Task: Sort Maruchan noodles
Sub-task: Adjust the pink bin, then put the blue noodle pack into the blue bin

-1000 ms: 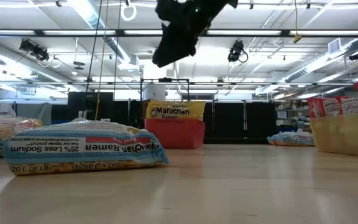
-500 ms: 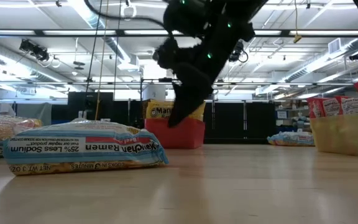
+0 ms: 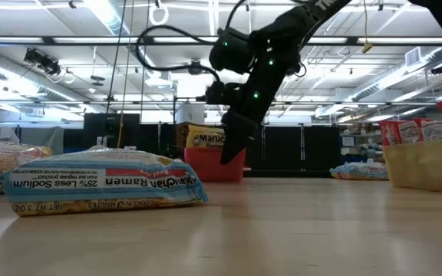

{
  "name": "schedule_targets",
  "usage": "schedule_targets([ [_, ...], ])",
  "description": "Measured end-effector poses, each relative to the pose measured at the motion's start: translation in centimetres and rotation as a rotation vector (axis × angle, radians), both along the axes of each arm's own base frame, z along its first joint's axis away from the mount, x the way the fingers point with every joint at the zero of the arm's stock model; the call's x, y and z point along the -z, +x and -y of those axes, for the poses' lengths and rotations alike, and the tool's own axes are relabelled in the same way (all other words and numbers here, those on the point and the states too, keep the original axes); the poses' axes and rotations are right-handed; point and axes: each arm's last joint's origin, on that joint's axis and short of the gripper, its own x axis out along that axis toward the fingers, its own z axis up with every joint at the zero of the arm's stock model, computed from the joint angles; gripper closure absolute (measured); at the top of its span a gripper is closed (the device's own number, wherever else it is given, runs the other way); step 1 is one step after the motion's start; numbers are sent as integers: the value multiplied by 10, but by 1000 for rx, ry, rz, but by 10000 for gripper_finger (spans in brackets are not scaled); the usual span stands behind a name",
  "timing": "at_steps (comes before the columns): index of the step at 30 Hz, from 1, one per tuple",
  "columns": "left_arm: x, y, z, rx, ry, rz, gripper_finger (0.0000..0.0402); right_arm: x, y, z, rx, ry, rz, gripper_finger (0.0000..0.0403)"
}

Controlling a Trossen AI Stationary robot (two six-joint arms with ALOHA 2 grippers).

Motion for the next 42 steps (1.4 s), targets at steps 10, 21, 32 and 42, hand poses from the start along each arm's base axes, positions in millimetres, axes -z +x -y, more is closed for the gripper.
schedule_targets([
  [10,6,-5,15,58,-8,-77,285,-2,-6,43,80,-18,26,224],
  [21,38,-2,41,116,-112,-238,285,-49,-8,-26,-108,120,148,226],
  [32,150,33,95,115,-290,-486,240,-54,-26,-164,-254,114,125,227],
  [42,202,58,193,126,-132,-322,208,-90,-77,-206,16,192,177,227],
])
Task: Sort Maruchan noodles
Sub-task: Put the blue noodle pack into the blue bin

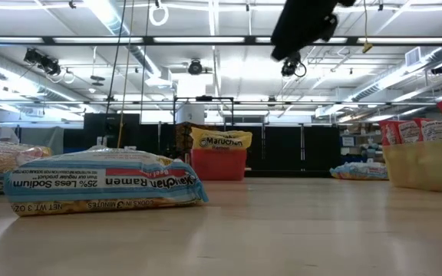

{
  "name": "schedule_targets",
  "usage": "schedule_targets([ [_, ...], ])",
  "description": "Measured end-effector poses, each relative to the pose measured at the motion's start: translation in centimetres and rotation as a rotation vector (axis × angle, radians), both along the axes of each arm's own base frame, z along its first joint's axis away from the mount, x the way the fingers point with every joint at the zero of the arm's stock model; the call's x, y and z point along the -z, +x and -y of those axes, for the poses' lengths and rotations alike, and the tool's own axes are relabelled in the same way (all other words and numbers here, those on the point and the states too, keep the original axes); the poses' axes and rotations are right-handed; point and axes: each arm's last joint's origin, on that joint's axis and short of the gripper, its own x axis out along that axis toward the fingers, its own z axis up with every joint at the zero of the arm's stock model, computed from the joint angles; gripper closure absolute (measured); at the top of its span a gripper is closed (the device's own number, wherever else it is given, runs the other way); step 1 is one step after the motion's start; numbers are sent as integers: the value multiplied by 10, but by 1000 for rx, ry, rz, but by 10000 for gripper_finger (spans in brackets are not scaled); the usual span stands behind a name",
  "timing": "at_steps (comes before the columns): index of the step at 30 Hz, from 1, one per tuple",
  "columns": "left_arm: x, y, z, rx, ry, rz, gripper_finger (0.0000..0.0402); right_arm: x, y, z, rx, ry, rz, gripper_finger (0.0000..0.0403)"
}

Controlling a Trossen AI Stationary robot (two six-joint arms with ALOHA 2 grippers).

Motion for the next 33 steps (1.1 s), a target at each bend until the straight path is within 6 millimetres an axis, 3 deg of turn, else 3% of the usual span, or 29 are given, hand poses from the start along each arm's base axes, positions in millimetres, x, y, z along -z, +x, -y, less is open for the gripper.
schedule_targets([
  [5,35,-1,46,-22,192,66,216,-26,-28,5,61,-50,14,227],
  [9,70,-1,80,-36,227,27,217,-46,-50,14,75,-94,9,227],
  [13,95,15,104,-102,286,-85,219,-61,-71,25,83,-111,-7,227],
  [16,99,35,117,-141,376,-90,219,-70,-85,29,78,-117,-20,227],
  [20,109,52,124,-200,512,-89,219,-78,-103,29,48,-171,-29,227],
  [27,146,64,107,-354,633,-208,219,-81,-121,20,-4,-235,-33,229],
  [33,176,79,97,-321,719,-296,219,-80,-131,7,-5,-219,-10,239],
])
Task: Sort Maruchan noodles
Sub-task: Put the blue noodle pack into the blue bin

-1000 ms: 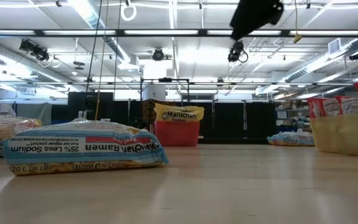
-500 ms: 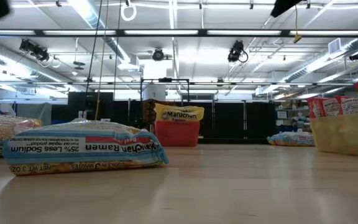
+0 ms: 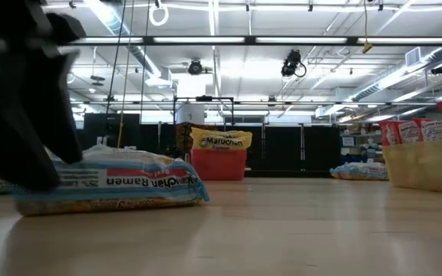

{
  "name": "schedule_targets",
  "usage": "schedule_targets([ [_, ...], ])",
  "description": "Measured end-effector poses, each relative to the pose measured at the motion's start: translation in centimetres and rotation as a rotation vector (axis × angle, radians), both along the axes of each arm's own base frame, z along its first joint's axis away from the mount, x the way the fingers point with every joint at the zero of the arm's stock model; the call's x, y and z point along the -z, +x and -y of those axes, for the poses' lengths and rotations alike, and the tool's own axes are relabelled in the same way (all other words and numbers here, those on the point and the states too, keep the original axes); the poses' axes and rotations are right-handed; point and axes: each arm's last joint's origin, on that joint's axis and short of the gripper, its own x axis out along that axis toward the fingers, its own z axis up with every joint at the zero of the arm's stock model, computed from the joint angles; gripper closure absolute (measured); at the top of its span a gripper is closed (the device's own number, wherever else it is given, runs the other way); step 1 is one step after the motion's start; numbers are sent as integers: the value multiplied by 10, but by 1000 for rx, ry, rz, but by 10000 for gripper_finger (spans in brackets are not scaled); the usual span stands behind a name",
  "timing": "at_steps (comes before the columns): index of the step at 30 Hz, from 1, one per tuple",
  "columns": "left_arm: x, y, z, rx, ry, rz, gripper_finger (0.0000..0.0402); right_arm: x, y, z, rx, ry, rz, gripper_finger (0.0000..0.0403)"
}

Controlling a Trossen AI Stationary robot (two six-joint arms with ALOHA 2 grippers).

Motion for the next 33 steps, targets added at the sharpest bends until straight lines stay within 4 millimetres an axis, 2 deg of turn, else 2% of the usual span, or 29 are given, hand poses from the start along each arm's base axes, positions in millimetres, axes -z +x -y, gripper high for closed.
schedule_targets([
  [5,19,11,-10,-28,45,-24,222,0,-8,-10,-6,34,11,241],
  [8,24,18,-17,-71,27,-39,242,1,-14,-14,-7,45,3,241],
  [11,22,24,-24,-115,-21,-64,290,2,-21,-17,6,47,-12,241],
  [14,17,26,-33,-168,-60,-104,365,3,-26,-17,24,49,-25,241],
  [15,12,27,-35,-172,-79,-107,380,4,-27,-18,29,49,-28,241],
  [17,1,28,-38,-160,-106,-100,386,4,-29,-18,37,48,-33,241],
  [20,-30,26,-45,-125,-135,-73,388,4,-30,-18,40,50,-33,241],
  [25,-101,12,-63,-26,-192,14,390,4,-30,-18,43,54,-30,241],
  [29,-168,-14,-84,37,-335,111,391,4,-28,-19,43,68,-17,241],
  [33,-221,-47,-106,77,-476,218,392,3,-27,-21,43,90,1,241],
])
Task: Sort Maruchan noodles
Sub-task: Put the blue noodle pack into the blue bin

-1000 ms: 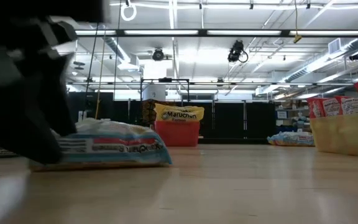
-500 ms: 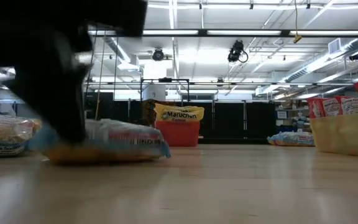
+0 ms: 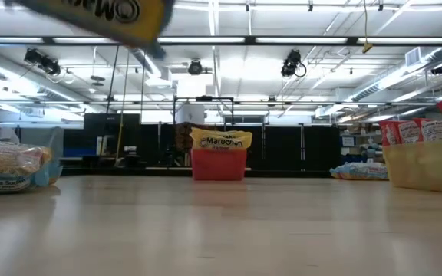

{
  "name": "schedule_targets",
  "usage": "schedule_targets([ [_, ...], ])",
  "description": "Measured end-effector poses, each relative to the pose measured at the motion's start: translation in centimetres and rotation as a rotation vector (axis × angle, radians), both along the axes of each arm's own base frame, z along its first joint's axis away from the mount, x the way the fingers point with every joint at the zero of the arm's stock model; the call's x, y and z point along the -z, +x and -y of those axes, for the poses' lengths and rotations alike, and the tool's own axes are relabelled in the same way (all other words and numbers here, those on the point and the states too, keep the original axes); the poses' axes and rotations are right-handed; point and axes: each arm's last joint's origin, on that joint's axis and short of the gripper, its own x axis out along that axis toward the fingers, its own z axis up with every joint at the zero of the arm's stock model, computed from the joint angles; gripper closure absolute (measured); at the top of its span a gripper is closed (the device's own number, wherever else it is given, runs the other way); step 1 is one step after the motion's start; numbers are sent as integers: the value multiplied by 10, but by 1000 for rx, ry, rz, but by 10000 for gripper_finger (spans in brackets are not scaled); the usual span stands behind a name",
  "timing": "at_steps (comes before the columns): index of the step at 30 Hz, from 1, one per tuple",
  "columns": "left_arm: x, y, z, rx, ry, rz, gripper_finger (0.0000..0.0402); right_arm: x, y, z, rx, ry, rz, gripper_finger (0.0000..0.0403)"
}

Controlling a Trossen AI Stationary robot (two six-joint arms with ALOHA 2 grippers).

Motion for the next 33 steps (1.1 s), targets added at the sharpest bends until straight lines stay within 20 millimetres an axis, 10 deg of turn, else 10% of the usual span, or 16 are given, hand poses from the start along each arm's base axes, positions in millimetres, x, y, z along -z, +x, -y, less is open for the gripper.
schedule_targets([
  [6,-44,-42,-16,61,-204,89,392,0,0,0,53,44,21,241],
  [14,-44,-67,-9,30,-274,7,392,0,0,0,118,91,48,242],
  [24,41,-13,-16,-193,-101,-61,392,-2,5,-2,121,132,83,242],
  [33,90,1,-96,-736,133,-246,392,-2,7,-6,119,194,80,242],
])
